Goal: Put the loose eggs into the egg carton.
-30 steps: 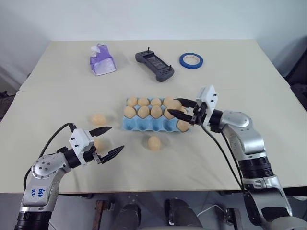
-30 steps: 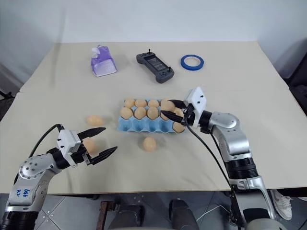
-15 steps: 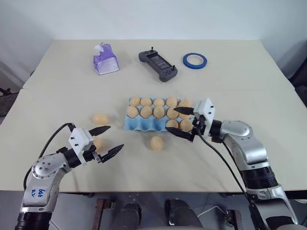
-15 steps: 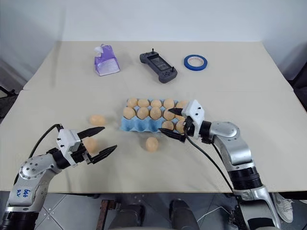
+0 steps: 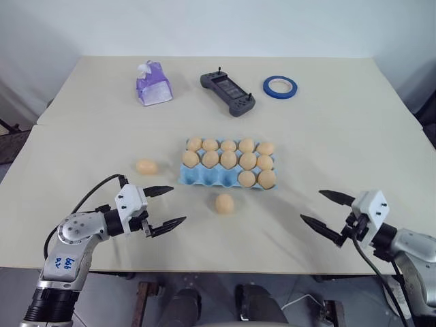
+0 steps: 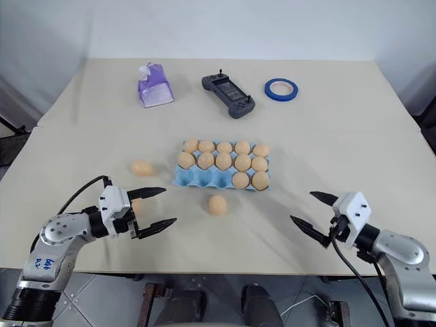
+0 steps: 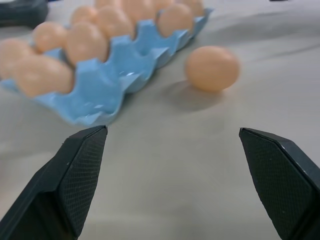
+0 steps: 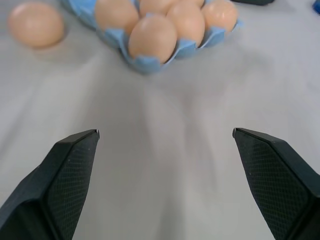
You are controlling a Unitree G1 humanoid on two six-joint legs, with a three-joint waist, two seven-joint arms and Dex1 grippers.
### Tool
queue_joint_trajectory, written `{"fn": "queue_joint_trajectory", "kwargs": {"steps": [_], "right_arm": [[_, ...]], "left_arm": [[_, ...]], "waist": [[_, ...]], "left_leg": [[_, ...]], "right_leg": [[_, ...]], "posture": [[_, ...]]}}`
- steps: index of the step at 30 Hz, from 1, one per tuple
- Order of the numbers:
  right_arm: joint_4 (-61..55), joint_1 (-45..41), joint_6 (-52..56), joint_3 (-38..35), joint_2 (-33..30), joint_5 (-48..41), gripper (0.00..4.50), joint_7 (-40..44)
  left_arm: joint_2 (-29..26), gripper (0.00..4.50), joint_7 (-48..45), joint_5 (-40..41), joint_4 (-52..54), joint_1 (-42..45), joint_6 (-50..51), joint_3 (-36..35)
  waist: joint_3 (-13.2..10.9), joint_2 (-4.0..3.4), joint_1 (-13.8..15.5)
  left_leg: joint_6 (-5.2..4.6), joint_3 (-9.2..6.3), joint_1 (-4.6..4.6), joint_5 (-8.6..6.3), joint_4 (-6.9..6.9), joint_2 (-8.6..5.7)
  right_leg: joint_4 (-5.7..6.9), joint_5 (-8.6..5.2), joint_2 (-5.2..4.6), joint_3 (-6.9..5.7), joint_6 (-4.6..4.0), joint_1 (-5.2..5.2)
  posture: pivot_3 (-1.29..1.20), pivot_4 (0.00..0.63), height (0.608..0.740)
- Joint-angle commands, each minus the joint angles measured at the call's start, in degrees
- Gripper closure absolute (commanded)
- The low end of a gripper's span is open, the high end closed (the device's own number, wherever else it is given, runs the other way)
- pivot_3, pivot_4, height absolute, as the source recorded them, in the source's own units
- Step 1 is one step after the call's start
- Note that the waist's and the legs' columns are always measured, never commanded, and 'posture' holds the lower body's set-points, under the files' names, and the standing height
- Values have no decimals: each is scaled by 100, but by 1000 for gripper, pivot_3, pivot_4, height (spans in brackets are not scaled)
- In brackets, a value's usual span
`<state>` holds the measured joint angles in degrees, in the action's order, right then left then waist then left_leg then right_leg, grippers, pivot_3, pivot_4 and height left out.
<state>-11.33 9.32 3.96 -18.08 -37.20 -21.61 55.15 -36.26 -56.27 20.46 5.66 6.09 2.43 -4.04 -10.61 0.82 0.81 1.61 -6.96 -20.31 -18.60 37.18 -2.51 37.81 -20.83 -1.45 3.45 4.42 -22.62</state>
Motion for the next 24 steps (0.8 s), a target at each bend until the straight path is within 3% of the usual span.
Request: {"fn": "queue_joint_trajectory", "kwargs": {"steps": [1,7,13,24], "right_arm": [[-346,72,-267,70,31,-13,14,13],[-1015,-681,644,1114,-89,-331,14,148],[-889,-1911,1549,2381,334,-109,14,-44],[506,-2992,1104,3473,1299,728,14,-211]], "left_arm": [[28,0,-234,129,-116,192,-259,-34],[3,0,-362,198,-243,287,-342,-151],[-25,0,-170,252,44,-187,-245,-389],[-25,0,210,259,438,-1328,-278,-1006]], "waist": [[0,0,-23],[0,0,-129],[0,0,-119],[-1,1,-121]], "left_leg": [[0,0,7,1,0,1],[5,-1,13,25,-2,6],[14,-11,9,35,-7,11],[8,-7,-15,28,-9,10]], "right_leg": [[0,4,1,-1,-2,7],[0,42,4,0,-9,10],[-3,51,6,-6,-16,3],[-31,57,2,-9,-5,-14]], "posture": [[0,150,740],[0,150,740],[0,150,740],[0,150,740]]}}
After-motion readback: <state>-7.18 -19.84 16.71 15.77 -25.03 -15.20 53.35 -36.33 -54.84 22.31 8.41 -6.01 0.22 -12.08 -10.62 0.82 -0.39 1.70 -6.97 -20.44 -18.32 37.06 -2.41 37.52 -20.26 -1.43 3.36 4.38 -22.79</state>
